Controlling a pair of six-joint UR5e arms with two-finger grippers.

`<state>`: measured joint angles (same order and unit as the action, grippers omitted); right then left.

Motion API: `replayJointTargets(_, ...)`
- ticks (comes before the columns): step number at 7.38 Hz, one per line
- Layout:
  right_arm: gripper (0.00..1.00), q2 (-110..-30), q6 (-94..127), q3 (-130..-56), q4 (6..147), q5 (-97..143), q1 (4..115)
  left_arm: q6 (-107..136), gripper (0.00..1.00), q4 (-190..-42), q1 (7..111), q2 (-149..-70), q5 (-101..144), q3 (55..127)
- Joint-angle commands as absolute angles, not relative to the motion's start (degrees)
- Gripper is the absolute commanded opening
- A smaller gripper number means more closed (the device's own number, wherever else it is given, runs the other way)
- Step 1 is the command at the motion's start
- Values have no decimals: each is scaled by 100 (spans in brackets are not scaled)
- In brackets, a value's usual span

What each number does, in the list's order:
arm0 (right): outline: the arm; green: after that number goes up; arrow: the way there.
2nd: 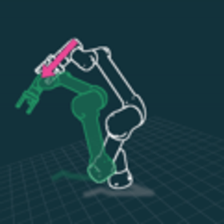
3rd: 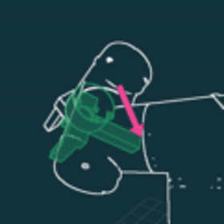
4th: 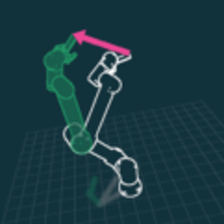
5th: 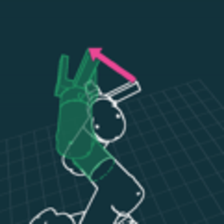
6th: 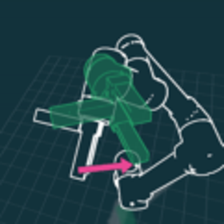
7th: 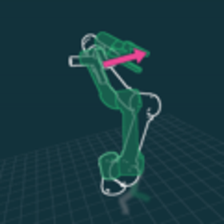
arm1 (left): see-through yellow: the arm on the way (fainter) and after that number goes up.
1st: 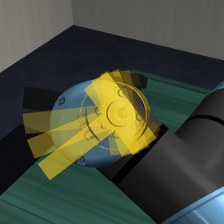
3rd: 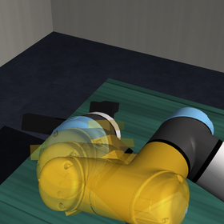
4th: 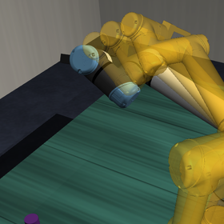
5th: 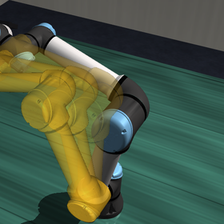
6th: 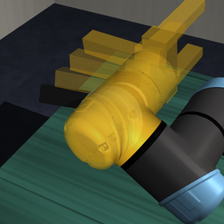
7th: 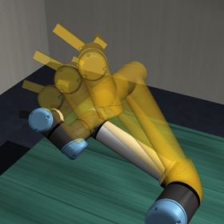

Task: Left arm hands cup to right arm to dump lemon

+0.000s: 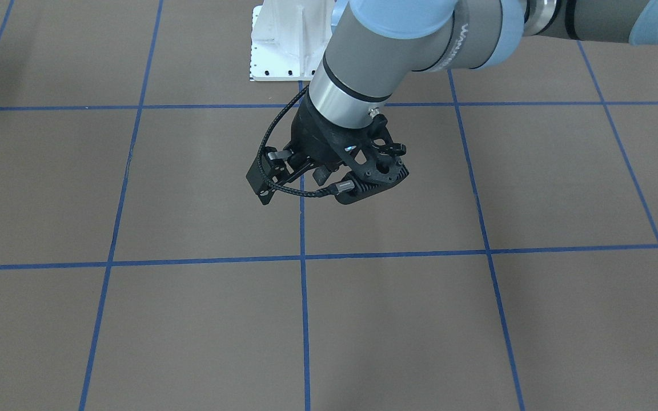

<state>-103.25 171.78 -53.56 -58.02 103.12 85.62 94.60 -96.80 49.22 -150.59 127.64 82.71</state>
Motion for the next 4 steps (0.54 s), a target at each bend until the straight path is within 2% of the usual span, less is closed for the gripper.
replayJointTargets(1,46,-10354,17620,-5361,-5818,10292,8622,9413,100,-9677,4913,-15082,12657,8253)
replayJointTargets(4,46,-10319,17623,-5379,-5950,10274,8631,9343,100,-9677,4913,-15108,12639,8183)
